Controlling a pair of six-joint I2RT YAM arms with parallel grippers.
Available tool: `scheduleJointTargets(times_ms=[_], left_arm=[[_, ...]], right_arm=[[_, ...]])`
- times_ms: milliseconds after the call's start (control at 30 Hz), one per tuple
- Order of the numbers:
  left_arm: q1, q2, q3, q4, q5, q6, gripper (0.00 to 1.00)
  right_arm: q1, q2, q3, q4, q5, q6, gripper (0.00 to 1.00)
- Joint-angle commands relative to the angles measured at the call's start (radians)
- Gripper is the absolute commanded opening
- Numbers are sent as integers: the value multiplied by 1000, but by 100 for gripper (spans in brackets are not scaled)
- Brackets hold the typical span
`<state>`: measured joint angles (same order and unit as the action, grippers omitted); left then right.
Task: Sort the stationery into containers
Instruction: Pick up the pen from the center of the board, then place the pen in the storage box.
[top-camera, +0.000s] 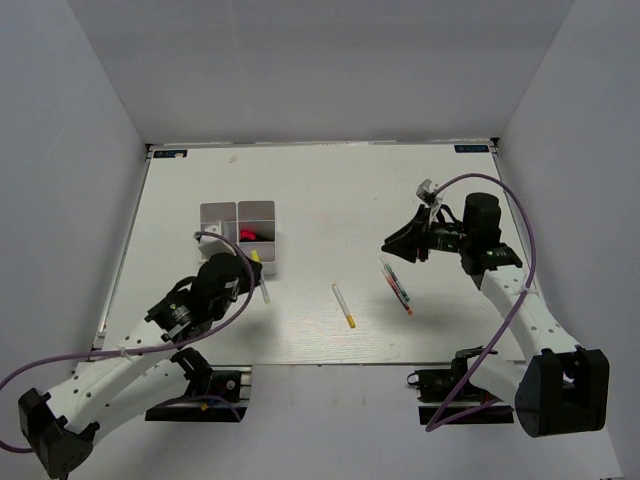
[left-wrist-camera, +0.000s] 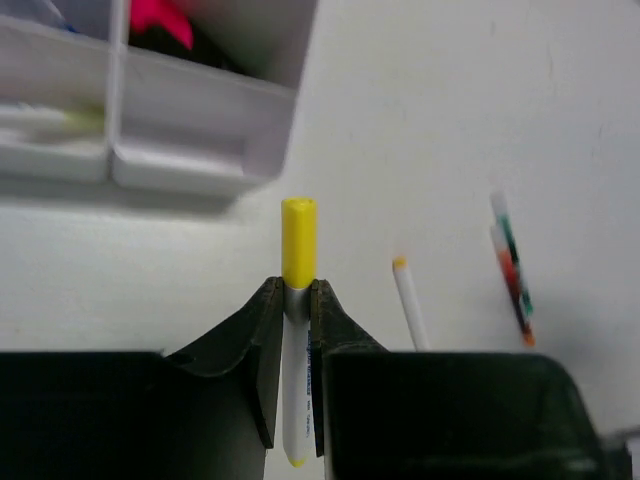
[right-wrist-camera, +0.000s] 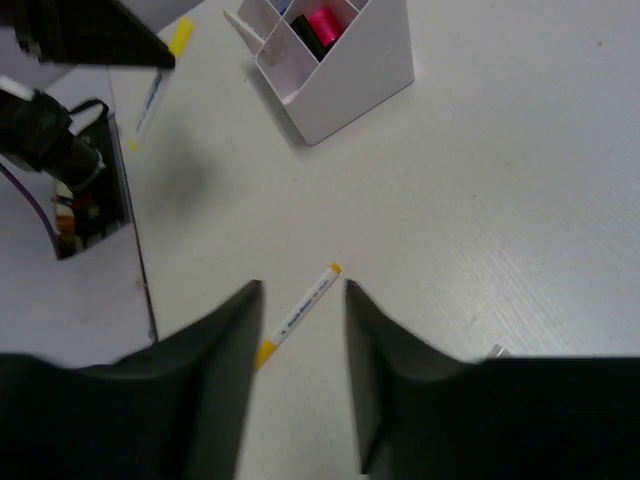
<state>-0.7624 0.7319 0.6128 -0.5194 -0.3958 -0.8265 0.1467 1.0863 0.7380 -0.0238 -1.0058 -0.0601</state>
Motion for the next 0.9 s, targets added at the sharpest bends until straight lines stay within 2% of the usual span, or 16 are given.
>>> scheduleJointTargets(times_ms=[0, 33, 67, 100, 200, 267, 333, 400, 467, 533, 700, 867], left_arm=[[20, -35, 2, 145, -308, 18, 0], [20, -35, 2, 188, -360, 18, 0], [20, -35, 2, 188, -414, 18, 0], [20, -20, 11, 188, -525, 18, 0], [20, 26, 31, 167, -734, -57, 0], [20, 41, -5, 247, -851, -69, 0], [20, 87, -30, 295, -932, -69, 0], [29, 130, -30, 265, -1012, -158, 0], [29, 202, -5, 208, -1046, -268, 0], [38, 256, 4, 206, -1101, -269, 0], [70, 441, 53, 127, -1150, -439, 0], [100, 537, 73, 150, -1172, -462, 0]], right_arm=[[-2, -2, -3, 25, -79, -70, 32], [-2, 0, -3, 25, -82, -82, 21], [-1, 1, -2, 25, -82, -92, 3], [-4, 6, 0, 30, -79, -96, 0], [-6, 20, -5, -2, -77, -109, 0], [1, 35, 1, 1, -79, -100, 0], [-1, 56, 15, -7, -94, -99, 0], [-2, 63, 21, -27, -100, -113, 0], [-2, 64, 20, -22, -99, -115, 0], [-1, 69, 18, -16, -103, -109, 0], [-2, 73, 20, -24, -109, -113, 0], [-1, 70, 18, -25, -109, -119, 0]])
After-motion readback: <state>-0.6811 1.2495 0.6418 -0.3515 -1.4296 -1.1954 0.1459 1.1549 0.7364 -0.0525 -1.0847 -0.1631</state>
